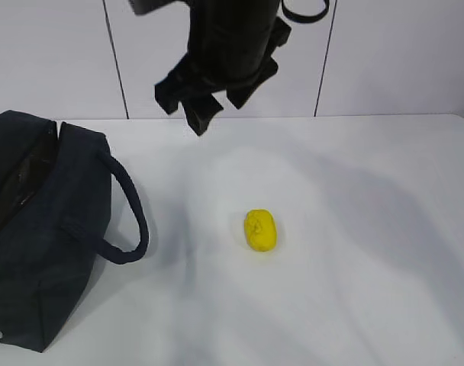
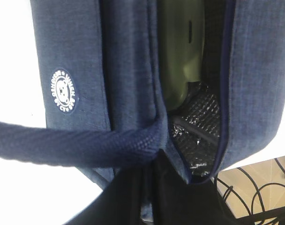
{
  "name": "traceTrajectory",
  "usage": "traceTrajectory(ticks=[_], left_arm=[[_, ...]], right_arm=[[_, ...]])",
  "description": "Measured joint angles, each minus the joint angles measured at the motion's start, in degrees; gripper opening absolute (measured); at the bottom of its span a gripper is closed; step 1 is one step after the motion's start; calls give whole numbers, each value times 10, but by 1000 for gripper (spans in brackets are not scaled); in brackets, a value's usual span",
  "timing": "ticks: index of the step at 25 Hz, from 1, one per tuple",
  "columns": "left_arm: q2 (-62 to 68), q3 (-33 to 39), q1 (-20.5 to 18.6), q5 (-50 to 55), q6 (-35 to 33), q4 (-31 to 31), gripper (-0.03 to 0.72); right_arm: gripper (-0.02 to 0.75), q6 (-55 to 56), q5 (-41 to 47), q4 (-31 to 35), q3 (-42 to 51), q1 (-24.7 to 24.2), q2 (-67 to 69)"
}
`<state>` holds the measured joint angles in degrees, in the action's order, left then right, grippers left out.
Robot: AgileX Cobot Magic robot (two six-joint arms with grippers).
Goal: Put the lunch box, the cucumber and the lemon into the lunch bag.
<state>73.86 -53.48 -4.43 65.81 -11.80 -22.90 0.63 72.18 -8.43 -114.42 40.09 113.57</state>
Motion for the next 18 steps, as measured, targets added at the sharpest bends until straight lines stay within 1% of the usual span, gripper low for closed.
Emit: traceTrajectory(ticks=[5, 8, 10, 14, 18], left_arm=[[0, 0, 0, 2, 0, 0, 7], [0, 0, 0, 2, 0, 0, 7], [0, 0, 0, 2, 0, 0, 7], [0, 0, 0, 2, 0, 0, 7], [0, 0, 0, 1, 0, 0, 7]], right_arm=[[473, 25, -3, -1, 57, -9, 0], [473, 70, -5, 5, 62, -35, 5], [473, 87, -6, 23, 62, -58, 10], [473, 98, -7, 84, 63, -101, 24], [473, 99, -7, 107, 65, -111, 39]])
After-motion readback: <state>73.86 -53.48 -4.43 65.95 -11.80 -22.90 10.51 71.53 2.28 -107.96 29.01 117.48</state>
